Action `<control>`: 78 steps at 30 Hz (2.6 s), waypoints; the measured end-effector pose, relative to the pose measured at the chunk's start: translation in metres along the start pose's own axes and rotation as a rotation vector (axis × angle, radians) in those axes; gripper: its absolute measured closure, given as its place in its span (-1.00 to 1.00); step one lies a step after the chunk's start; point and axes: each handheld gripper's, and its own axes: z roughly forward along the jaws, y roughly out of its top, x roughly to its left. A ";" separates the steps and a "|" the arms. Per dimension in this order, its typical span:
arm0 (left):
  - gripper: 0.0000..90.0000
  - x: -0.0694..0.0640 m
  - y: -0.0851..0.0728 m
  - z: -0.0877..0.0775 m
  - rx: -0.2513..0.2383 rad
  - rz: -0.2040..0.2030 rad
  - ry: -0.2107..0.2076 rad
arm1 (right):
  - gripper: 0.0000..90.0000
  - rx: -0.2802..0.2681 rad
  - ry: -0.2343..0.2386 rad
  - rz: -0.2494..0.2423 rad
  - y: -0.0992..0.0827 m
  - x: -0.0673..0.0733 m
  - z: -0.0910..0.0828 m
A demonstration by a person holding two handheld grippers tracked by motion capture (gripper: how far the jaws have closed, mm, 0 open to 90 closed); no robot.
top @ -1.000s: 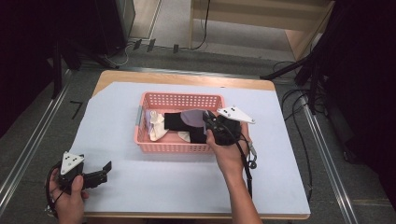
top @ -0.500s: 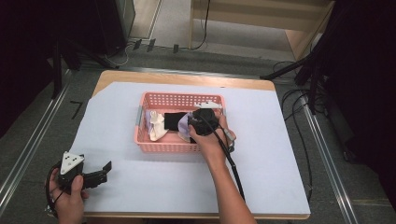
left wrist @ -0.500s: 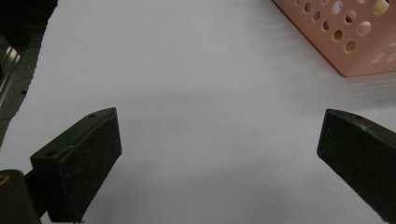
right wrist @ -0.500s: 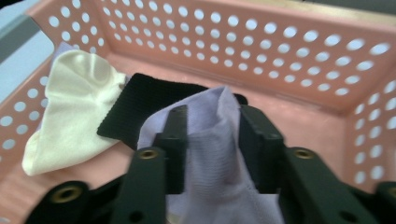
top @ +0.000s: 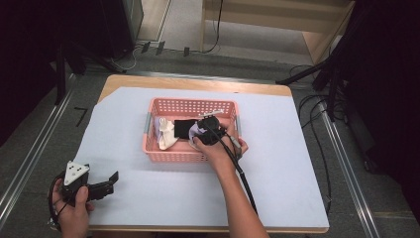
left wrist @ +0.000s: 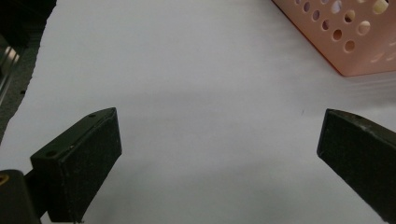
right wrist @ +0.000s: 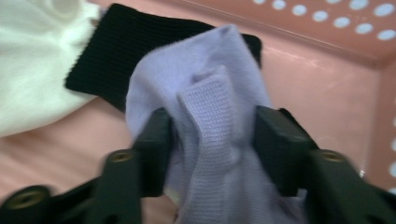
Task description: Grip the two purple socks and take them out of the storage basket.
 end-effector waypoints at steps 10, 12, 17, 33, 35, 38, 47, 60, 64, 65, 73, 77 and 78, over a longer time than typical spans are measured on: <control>-0.99 0.000 0.000 0.000 0.002 -0.002 -0.006 | 0.83 -0.132 0.016 0.098 -0.004 -0.011 -0.014; -0.99 0.001 0.000 0.000 0.002 -0.003 -0.007 | 0.84 -0.178 0.035 0.123 -0.005 -0.014 -0.019; -0.99 0.001 0.000 0.000 0.003 -0.002 -0.007 | 0.84 -0.264 0.059 0.135 -0.008 -0.019 -0.028; -0.99 0.001 0.000 -0.001 0.001 -0.002 -0.008 | 0.85 -0.557 0.081 0.090 -0.010 -0.037 -0.071; -0.99 0.001 0.000 -0.001 0.000 -0.004 -0.008 | 0.85 -0.584 0.070 0.096 -0.011 -0.040 -0.073; -0.99 0.001 0.000 -0.001 0.000 -0.002 -0.007 | 0.85 -0.618 0.058 0.097 -0.012 -0.047 -0.077; -0.99 0.001 0.000 -0.001 0.000 -0.002 -0.007 | 0.85 -0.695 0.007 0.133 -0.023 -0.077 -0.091; -0.99 0.001 0.000 -0.001 -0.002 0.000 -0.008 | 0.85 -0.670 -0.090 0.195 -0.056 -0.127 -0.096; -0.99 0.001 0.000 -0.001 -0.007 0.000 -0.007 | 0.85 -0.638 -0.119 0.213 -0.071 -0.140 -0.091; -0.99 0.001 0.000 -0.001 -0.007 0.000 -0.007 | 0.85 -0.631 -0.122 0.222 -0.074 -0.143 -0.089; -0.99 0.001 0.000 -0.001 -0.008 0.001 -0.008 | 0.85 -0.579 -0.158 0.257 -0.096 -0.162 -0.081; -0.99 0.001 0.000 -0.002 -0.007 0.003 -0.007 | 0.84 -0.534 -0.179 0.262 -0.108 -0.169 -0.073; -0.99 0.001 0.000 -0.002 -0.005 0.004 -0.006 | 0.78 -0.510 -0.191 0.281 -0.114 -0.173 -0.069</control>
